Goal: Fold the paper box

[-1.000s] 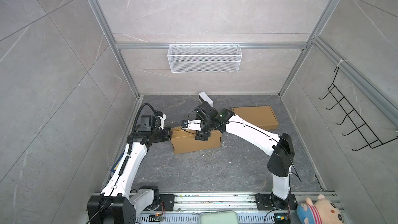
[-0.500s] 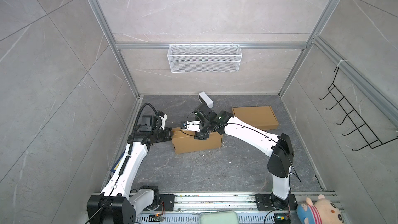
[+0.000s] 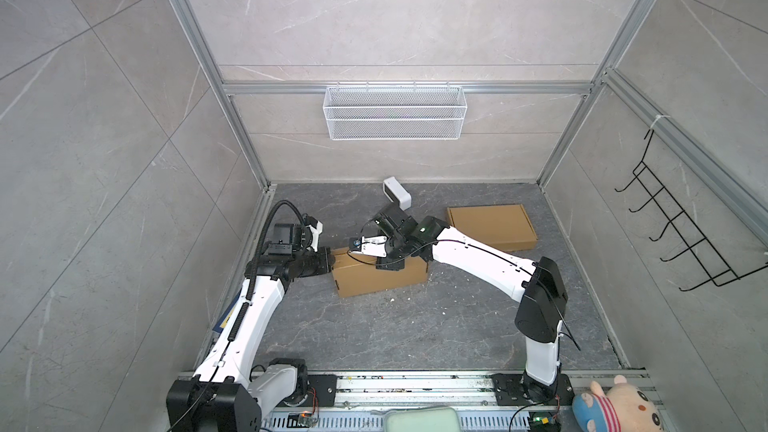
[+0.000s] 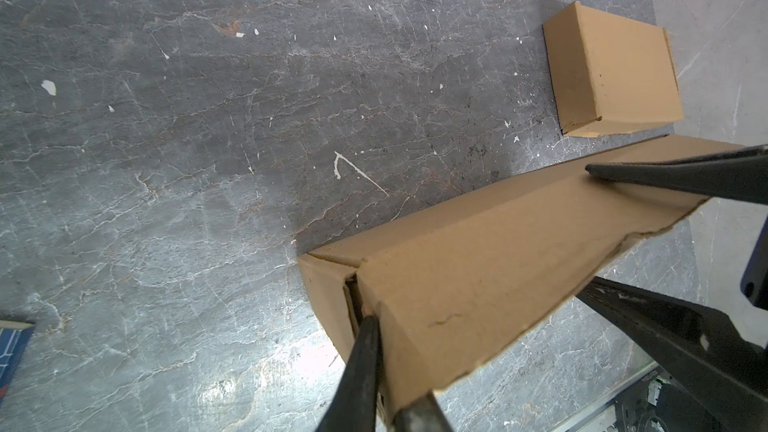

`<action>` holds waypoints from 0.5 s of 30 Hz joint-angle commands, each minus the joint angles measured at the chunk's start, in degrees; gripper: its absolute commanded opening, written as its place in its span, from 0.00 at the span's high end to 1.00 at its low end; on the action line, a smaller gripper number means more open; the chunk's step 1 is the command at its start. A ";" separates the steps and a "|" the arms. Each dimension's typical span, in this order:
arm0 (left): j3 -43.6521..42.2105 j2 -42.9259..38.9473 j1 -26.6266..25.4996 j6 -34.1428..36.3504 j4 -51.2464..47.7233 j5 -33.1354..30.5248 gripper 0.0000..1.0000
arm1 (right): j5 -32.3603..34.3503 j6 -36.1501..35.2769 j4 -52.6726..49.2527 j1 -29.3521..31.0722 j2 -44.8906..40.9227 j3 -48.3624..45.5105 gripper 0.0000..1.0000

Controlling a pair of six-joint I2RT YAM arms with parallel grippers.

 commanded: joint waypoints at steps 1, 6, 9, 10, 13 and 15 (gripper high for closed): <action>0.24 -0.48 -0.72 -0.78 -3.49 3.43 0.88 | 0.88 1.08 0.67 0.09 -0.73 0.23 0.39; 0.26 -0.54 -0.69 -0.67 -3.36 3.97 0.87 | -1.02 1.69 1.55 0.07 -1.37 0.95 0.43; 0.21 -0.82 -0.75 -0.82 -3.13 4.41 0.86 | -0.86 1.89 1.47 0.07 -0.74 0.32 0.48; 0.20 -0.90 -0.74 -0.82 -3.07 4.47 0.85 | -0.86 1.96 1.30 0.10 -0.48 0.05 0.50; 0.12 -0.85 -0.73 -0.65 -3.23 4.40 0.85 | -0.23 2.22 1.09 0.04 -0.21 -0.86 0.51; 0.26 -0.89 -0.72 -0.65 -3.22 4.61 0.84 | -0.12 2.31 1.44 0.06 -0.31 -1.45 0.51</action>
